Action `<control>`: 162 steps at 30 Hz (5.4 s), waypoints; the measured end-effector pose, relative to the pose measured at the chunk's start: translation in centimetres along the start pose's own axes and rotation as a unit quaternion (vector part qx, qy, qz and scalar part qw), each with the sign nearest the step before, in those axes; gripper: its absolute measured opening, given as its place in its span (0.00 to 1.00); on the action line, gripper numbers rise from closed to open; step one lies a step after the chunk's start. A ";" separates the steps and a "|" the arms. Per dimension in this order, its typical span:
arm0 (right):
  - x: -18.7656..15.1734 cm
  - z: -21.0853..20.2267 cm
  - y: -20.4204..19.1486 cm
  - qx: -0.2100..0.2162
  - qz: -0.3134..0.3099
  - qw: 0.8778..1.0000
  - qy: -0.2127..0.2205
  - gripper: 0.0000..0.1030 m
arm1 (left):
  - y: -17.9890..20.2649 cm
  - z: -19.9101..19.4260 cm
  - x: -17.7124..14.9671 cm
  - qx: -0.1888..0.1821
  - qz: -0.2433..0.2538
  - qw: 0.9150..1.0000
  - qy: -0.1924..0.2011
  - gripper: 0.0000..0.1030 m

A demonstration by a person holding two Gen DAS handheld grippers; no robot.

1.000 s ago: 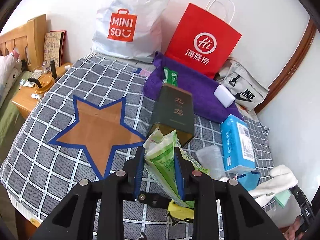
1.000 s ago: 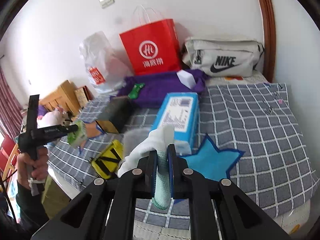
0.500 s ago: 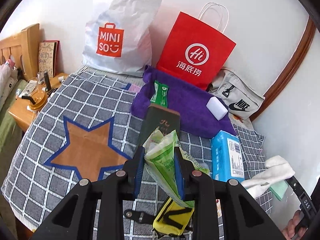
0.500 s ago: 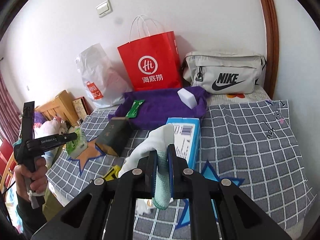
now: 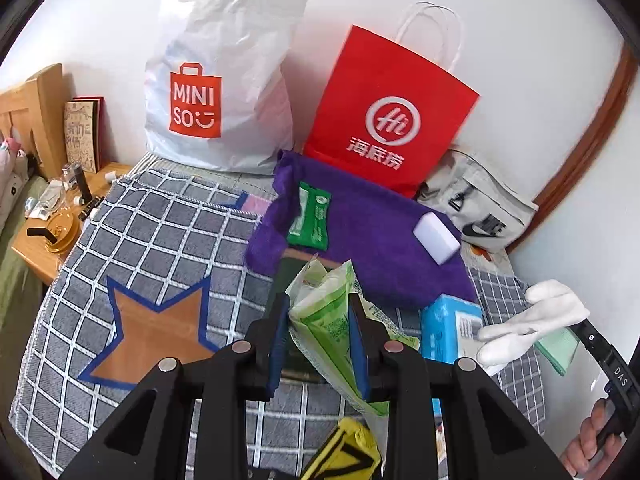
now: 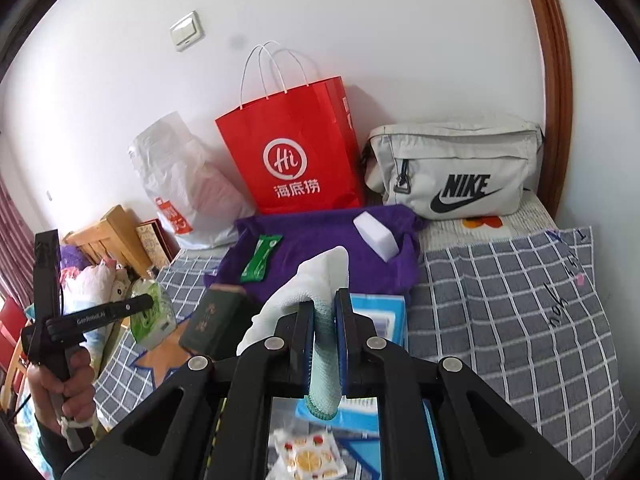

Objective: Organize soft objects
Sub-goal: 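Carry the light-green packet and glove with both tools toward the purple towel, then open the left tool on the towel while the right tool releases the glove and cloth, then withdraw both tools and move the right tool toward the orange-print packet, then grasp the yellow mask with the left tool while the right tool grasps the orange-print packet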

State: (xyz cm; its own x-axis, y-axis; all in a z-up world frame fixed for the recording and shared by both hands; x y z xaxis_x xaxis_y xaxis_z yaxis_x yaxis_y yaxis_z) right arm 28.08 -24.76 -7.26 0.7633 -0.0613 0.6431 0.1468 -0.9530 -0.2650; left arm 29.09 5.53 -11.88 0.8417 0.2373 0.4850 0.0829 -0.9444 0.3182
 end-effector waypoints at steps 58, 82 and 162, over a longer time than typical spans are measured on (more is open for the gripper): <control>3.6 20.2 5.7 -0.024 0.019 0.994 -0.109 0.47 | -0.4 18.1 7.7 0.030 -0.022 0.993 -0.110 0.33; -2.3 8.3 1.3 -0.009 -0.008 0.998 -0.069 0.66 | -1.9 7.7 2.4 0.050 -0.031 0.995 -0.074 0.49; -20.2 4.5 1.9 -0.018 0.013 0.992 -0.125 0.53 | -2.2 3.1 -15.1 -0.006 0.051 0.994 -0.098 0.13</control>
State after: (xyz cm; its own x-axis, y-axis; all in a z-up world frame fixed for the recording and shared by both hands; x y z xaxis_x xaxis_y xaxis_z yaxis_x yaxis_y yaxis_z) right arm 15.76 -23.98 -23.93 0.8991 -0.0146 0.4374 0.1064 -0.9622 -0.2508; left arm 17.87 3.32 -22.40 0.9334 0.0898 0.3474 -0.0141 -0.9583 0.2855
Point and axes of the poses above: each gripper's, at about its wrist camera, not at the fingertips, and z roughly the way its jaws point, y to its right, x to its top, the point moved 7 cm from there along z, roughly the way its jaws point, and after that the axes turned 8 degrees about -y, right-handed, at the moved point
